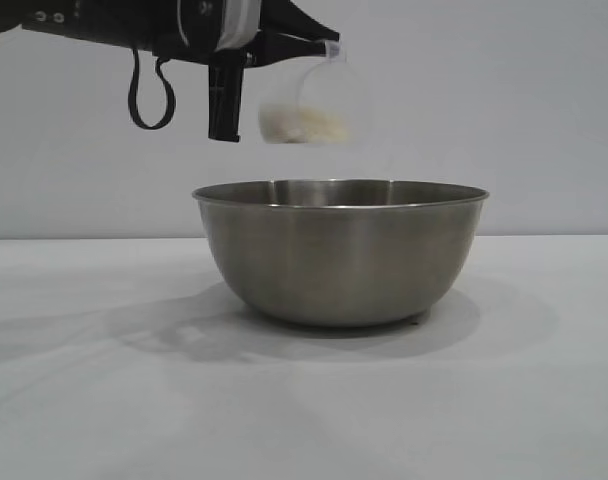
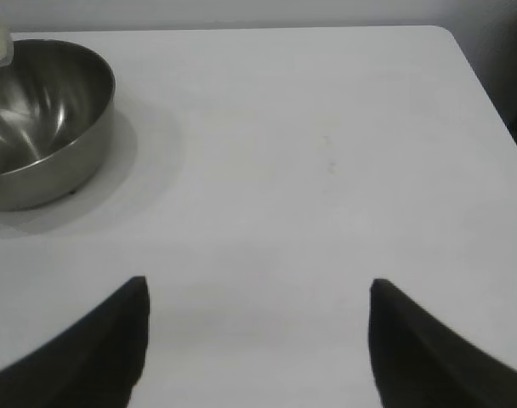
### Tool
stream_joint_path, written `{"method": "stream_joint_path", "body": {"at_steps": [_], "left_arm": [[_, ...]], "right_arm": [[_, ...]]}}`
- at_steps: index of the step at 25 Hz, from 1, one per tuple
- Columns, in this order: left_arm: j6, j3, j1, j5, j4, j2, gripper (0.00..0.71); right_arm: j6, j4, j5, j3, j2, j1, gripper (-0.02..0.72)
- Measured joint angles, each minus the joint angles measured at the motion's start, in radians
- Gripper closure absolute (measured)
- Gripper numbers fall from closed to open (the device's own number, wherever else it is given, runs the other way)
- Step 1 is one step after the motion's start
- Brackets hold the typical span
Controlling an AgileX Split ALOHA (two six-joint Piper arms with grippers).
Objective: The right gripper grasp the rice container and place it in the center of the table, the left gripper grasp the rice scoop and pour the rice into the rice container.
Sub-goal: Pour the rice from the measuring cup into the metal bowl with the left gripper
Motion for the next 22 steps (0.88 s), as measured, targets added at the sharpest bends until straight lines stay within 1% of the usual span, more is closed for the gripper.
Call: {"method": "stream_joint_path", "body": {"at_steps": [15, 22], "left_arm": [[0.44, -0.001, 0.0, 0.009, 0.015, 0.059, 0.71], [0.731, -0.002, 0.0, 0.009, 0.015, 0.092, 0.71]], "right_arm": [[0.0, 0.0, 0.0, 0.0, 0.0, 0.0, 0.239], [0.0, 0.0, 0.0, 0.0, 0.0, 0.0, 0.239]]}}
